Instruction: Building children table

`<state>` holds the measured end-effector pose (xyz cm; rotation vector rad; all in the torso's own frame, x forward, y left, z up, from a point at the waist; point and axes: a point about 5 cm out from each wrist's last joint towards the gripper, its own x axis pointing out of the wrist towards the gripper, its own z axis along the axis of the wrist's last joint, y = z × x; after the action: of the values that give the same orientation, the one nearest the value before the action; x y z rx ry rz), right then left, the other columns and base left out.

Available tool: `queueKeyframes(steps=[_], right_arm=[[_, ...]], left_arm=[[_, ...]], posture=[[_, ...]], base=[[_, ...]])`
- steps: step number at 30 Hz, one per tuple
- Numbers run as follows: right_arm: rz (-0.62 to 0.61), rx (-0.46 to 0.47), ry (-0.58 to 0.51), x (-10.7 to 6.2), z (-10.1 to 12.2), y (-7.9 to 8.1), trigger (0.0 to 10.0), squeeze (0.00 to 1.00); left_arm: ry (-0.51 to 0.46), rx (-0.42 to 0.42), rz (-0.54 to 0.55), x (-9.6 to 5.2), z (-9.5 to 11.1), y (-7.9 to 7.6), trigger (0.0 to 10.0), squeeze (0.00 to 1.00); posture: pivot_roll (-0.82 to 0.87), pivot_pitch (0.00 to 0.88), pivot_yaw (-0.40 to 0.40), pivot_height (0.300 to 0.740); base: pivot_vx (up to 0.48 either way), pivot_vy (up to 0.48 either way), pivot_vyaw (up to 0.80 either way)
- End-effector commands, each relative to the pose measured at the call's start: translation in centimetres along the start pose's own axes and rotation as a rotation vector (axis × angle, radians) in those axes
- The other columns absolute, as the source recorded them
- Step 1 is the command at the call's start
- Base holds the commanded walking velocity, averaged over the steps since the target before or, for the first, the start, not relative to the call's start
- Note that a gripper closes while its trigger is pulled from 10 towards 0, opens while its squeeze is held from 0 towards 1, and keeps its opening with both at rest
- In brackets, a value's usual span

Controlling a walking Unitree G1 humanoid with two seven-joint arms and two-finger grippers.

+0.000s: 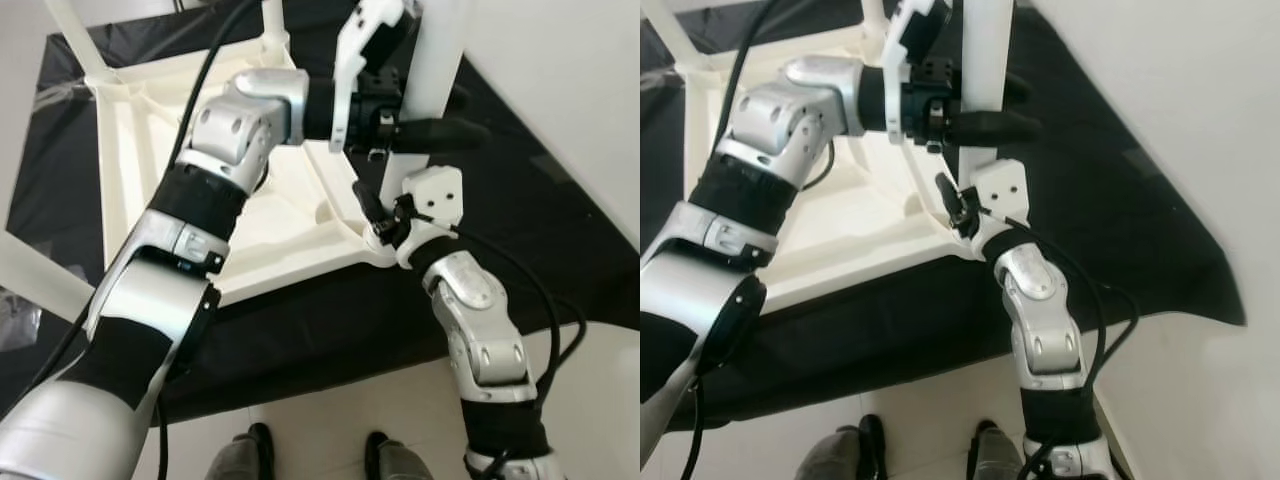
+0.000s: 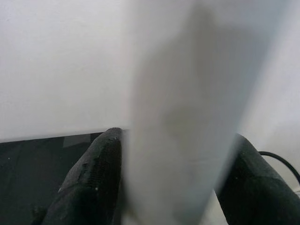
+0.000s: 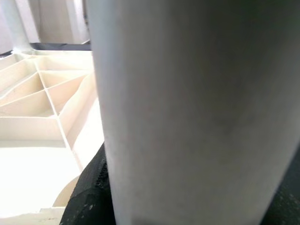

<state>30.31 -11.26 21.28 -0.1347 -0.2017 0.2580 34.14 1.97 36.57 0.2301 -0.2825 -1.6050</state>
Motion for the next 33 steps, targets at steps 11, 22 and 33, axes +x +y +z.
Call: queueKeyframes(steps=[11,22,33], right_arm=[[0.056,0.026,0.196,-0.5,-2.5,4.0,0.0,0.00],[0.378,0.077,0.044,1.5,0.4,0.7,10.0,1.00],[0.919,-0.031,0.020,2.7,2.1,-4.6,10.0,0.00]], left_arm=[[-0.021,-0.007,0.003,-0.3,0.0,-0.1,0.0,0.00],[-0.016,-0.006,-0.011,-0.4,0.0,-0.3,0.0,0.00],[-0.018,-0.002,-0.060,0.2,-0.1,-0.8,0.0,0.00]], posture=[[0.00,0.243,0.014,0.740],[0.00,0.247,0.026,0.740],[0.01,0.244,0.021,0.740]], base=[[0.000,0.000,0.00],[0.000,0.000,0.00],[0.000,0.000,0.00]])
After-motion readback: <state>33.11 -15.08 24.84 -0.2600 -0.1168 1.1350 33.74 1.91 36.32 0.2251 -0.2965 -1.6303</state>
